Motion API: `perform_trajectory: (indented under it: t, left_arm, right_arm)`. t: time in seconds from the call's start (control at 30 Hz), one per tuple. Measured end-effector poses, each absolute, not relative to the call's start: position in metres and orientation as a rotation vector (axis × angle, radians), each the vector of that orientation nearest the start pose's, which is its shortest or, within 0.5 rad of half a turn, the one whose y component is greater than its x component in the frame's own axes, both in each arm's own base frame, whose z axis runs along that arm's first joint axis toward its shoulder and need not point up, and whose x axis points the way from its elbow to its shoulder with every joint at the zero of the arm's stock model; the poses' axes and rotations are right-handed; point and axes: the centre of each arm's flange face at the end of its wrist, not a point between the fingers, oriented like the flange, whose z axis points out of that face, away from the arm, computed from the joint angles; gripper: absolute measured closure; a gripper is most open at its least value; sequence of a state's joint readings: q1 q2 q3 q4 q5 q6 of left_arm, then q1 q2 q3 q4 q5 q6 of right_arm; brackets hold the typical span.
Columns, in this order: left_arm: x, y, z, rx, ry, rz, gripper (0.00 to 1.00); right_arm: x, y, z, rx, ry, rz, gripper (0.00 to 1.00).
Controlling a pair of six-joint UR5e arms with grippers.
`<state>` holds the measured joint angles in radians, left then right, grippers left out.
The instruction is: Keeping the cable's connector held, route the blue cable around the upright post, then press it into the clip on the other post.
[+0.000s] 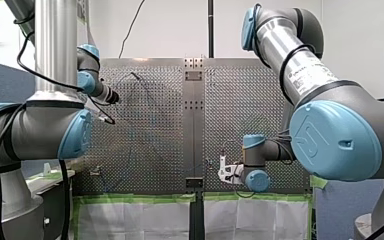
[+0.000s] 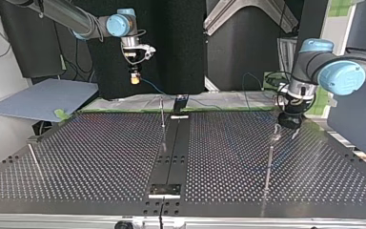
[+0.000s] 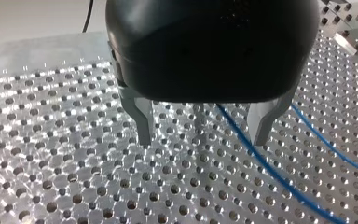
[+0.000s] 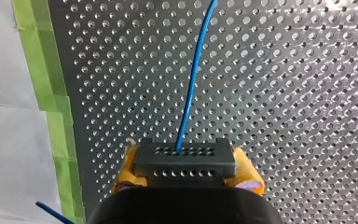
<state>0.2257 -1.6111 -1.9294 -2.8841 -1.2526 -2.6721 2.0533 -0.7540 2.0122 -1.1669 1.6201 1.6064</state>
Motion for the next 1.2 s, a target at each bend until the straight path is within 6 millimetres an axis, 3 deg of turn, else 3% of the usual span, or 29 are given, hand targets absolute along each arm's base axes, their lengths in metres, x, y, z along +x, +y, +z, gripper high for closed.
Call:
perform_trajectory:
  t: [0.5,1.2]
  left_arm:
    - [0.455,-0.068,0.336,-0.879,1.548,-0.908,0.0]
    - [0.403,-0.091,0.397,-0.759,1.543,-0.89,0.0]
  right_arm:
    - [0.356,-0.402,-0.028,1.592,-1.049,1.492,1.0]
    - [0.356,-0.404,-0.027,1.585,-1.051,1.511,1.0]
